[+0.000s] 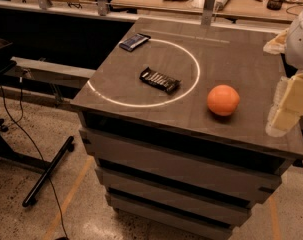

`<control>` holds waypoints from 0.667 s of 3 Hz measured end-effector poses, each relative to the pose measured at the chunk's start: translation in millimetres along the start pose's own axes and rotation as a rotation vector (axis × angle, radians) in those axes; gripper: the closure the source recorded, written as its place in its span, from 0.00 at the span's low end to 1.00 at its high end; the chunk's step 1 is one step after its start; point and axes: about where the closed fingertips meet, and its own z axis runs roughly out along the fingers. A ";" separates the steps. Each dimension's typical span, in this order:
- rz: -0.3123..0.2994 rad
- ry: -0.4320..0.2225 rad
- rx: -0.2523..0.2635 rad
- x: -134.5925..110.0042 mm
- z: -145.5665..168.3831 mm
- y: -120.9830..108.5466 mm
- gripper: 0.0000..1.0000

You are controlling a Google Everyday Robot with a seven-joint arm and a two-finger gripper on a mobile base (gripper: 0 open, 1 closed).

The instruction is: Move rxbar chocolate near rxbar blueberry

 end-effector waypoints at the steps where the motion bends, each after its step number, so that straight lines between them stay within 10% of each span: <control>1: 0.000 0.000 0.000 0.0 0.0 0.0 0.00; 2: -0.029 -0.125 -0.052 -57.8 23.9 -20.4 0.00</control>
Offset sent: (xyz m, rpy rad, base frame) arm 0.0823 0.1157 -0.0107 0.2856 0.0397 0.1582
